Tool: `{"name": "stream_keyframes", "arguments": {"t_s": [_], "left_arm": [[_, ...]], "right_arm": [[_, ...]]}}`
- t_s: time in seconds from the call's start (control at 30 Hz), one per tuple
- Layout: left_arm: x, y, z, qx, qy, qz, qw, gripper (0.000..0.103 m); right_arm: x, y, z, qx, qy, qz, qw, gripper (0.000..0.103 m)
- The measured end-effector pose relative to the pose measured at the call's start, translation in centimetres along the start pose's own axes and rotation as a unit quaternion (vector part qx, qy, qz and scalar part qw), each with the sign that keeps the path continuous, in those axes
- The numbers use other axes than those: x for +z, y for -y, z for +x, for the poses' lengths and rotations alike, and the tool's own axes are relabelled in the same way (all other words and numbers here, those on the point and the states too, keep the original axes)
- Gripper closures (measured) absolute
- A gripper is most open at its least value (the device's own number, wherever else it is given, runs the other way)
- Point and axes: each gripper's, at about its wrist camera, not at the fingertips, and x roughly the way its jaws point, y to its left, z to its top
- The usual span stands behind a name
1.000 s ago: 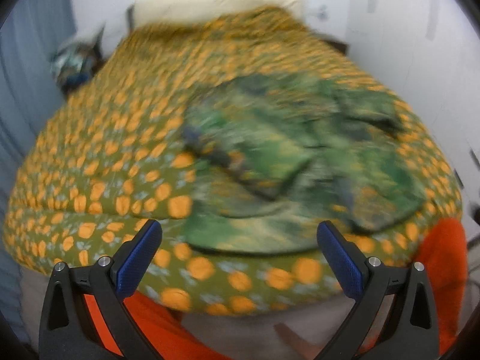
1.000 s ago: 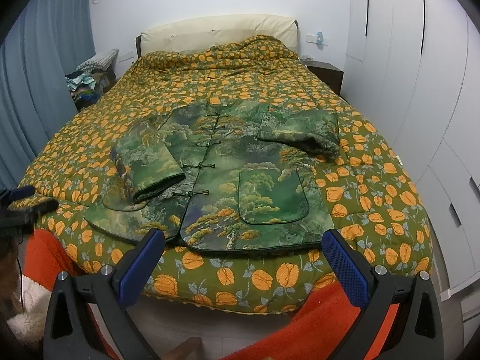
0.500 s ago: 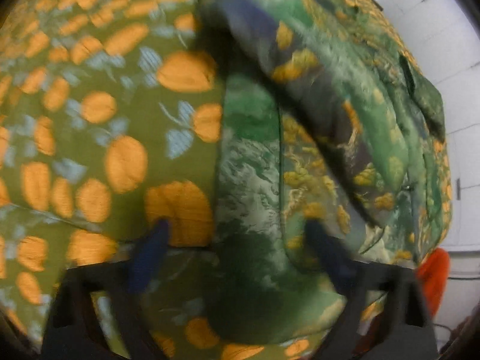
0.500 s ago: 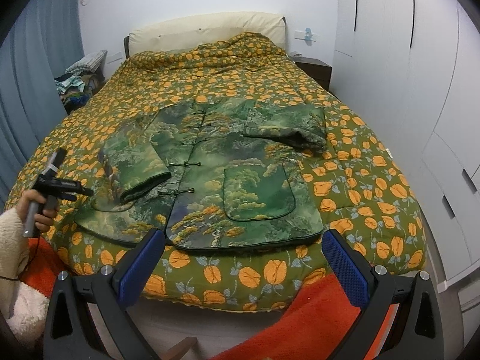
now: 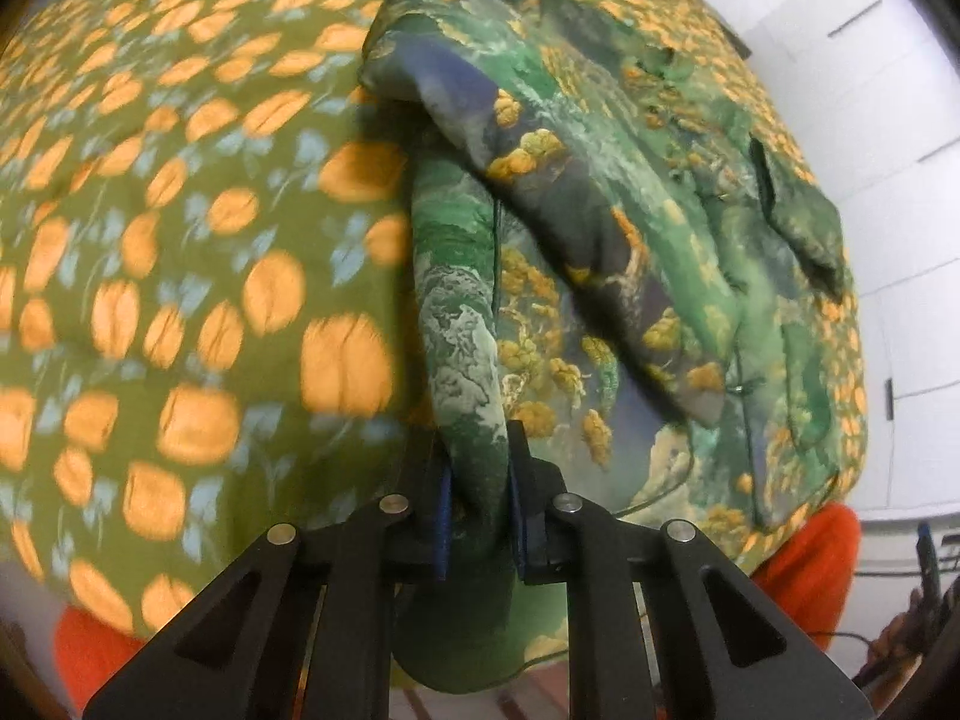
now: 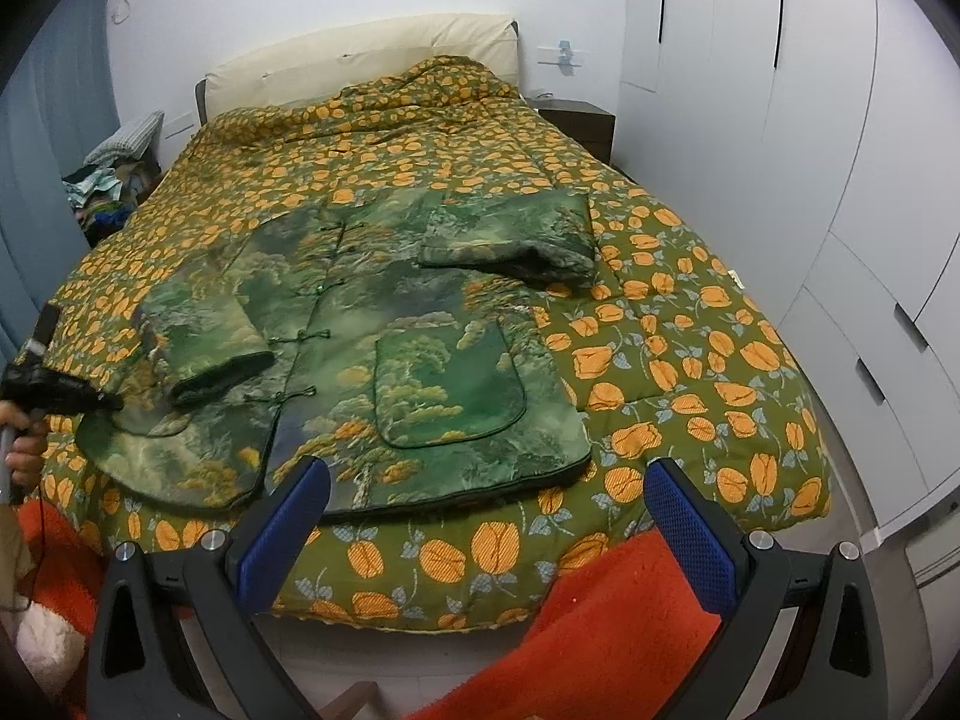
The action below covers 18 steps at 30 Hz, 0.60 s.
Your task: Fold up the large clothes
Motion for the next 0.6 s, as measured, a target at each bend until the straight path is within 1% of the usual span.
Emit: {"name": "stream_keyframes", "arguments": {"t_s": [0.07, 0.13, 0.2, 0.27, 0.37, 0.47, 0.5, 0.6], "left_arm": [[-0.9, -1.3, 0.1, 0.012, -0.003, -0.016, 0.9998, 0.090], [-0.3, -2.1, 0.1, 0.017, -0.005, -0.034, 0.9993, 0.090], [-0.4, -3.3, 0.0, 0.013, -0.006, -0.056, 0.9983, 0.090], [-0.3, -3.5, -0.2, 0.011, -0.007, -0.062, 0.9980, 0.090], [-0.2, -2.7, -0.1, 0.021, -0.008, -0.047, 0.9987, 0.089], [0.1, -1.2, 0.9, 0.037, -0.004, -0.030, 0.9989, 0.089], [0.2, -1.0, 1.1, 0.042, -0.003, -0.027, 0.9988, 0.089], [-0.1, -1.0, 1.2, 0.056, -0.001, -0.018, 0.9982, 0.089]], "right_arm": [[-0.1, 0.3, 0.4, 0.000, -0.007, 0.003, 1.000, 0.001], [-0.2, 0.5, 1.1, 0.005, -0.017, 0.005, 1.000, 0.001], [0.0, 1.0, 1.9, 0.012, -0.024, 0.006, 1.000, 0.000], [0.2, 1.9, 3.2, 0.018, -0.035, 0.006, 0.999, 0.001], [0.6, 3.9, 7.5, 0.035, -0.077, -0.011, 0.996, 0.001], [0.7, 5.4, 11.8, 0.055, -0.113, -0.020, 0.992, 0.001], [0.7, 5.7, 13.8, 0.063, -0.131, -0.020, 0.989, 0.001], [1.0, 6.3, 17.6, 0.092, -0.155, -0.003, 0.984, 0.001]]}}
